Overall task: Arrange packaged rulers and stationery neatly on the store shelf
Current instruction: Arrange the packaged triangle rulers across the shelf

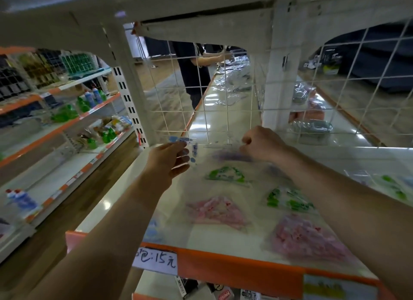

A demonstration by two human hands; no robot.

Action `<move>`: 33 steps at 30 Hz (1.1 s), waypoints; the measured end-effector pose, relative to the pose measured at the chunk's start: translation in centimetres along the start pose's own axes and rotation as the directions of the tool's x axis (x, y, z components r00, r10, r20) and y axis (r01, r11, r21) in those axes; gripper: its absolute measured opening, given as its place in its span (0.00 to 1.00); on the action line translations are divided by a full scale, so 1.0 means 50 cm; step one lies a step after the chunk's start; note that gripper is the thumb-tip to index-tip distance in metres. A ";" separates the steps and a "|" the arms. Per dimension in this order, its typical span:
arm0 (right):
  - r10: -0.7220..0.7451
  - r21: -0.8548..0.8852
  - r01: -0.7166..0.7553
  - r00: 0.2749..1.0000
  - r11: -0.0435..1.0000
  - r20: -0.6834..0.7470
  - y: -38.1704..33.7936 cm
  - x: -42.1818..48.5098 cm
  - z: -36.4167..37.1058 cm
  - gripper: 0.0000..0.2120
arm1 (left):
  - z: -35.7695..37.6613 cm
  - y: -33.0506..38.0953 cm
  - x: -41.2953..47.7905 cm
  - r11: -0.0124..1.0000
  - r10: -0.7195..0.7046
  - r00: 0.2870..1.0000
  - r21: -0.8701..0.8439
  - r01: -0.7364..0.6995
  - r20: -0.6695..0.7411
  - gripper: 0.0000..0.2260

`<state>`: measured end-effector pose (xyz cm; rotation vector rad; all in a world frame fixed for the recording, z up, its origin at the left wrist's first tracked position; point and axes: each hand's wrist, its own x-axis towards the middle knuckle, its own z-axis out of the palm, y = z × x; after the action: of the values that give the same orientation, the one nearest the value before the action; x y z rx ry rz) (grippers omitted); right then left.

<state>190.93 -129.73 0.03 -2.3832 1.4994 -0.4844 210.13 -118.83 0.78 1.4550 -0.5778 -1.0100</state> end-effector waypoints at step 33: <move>-0.050 0.741 -0.001 0.998 0.671 0.046 -0.049 -0.169 -0.091 0.05 | 0.037 0.014 -0.136 0.988 0.016 0.923 -0.150 0.046 0.385 0.06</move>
<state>187.57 -121.30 4.03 -1.7316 0.9550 -0.8299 205.34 -114.29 3.32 1.1276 -0.7521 -1.3379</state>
